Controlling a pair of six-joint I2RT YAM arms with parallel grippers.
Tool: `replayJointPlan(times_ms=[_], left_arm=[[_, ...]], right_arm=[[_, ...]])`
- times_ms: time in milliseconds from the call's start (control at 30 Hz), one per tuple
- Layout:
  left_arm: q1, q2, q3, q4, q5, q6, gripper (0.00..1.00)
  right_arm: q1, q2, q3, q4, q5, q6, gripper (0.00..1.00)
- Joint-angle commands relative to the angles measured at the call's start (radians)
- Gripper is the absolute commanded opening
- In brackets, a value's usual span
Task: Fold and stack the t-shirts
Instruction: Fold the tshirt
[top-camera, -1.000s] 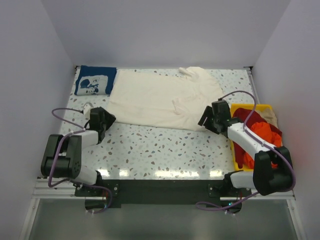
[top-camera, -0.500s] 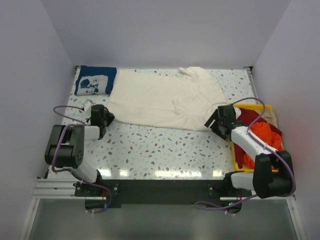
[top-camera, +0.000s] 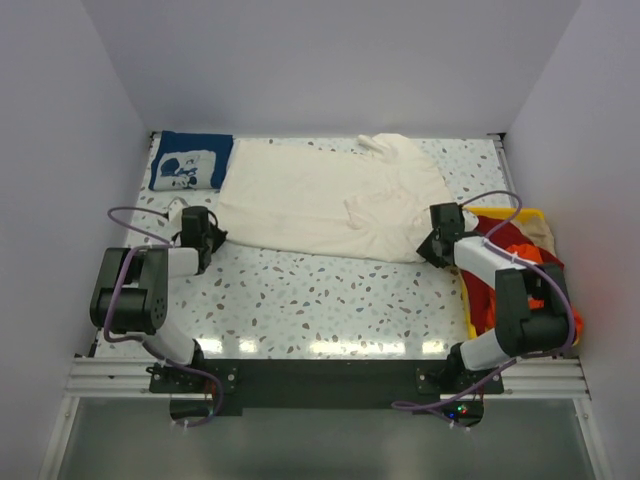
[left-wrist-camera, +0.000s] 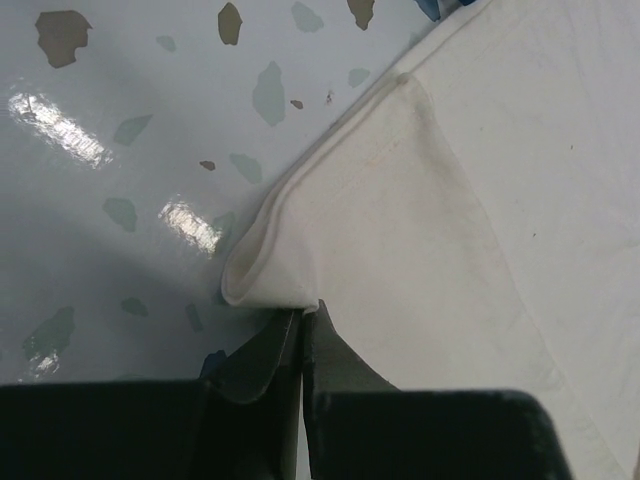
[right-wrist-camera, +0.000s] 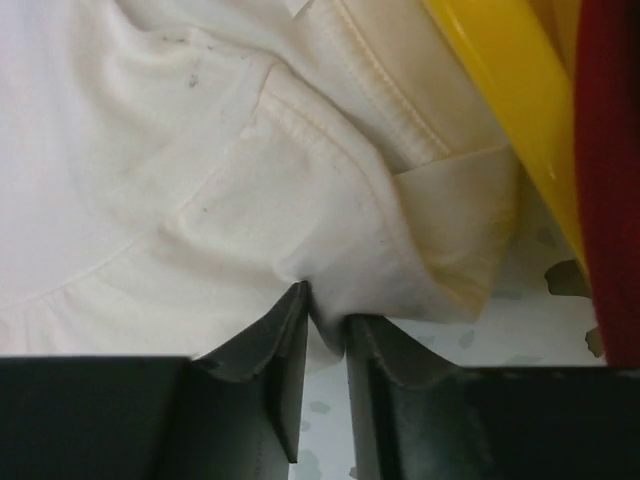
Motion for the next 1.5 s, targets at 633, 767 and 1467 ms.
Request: replayJointPlan(times_ms=[633, 767, 1467], left_arm=[[0.071, -0.578, -0.145, -0.506, -0.268, -0.028, 0.00], [0.071, -0.753, -0.179, -0.606, -0.297, -0.062, 0.00], [0.071, -0.970, -0.035, -0.810, -0.265, -0.033, 0.66]], right_arm=[[-0.008, -0.335, 0.070, -0.340, 0.017, -0.059, 0.00], [-0.006, -0.448, 0.064, -0.449, 0.002, -0.048, 0.00], [-0.006, -0.593, 0.145, -0.507, -0.182, -0.127, 0.56]])
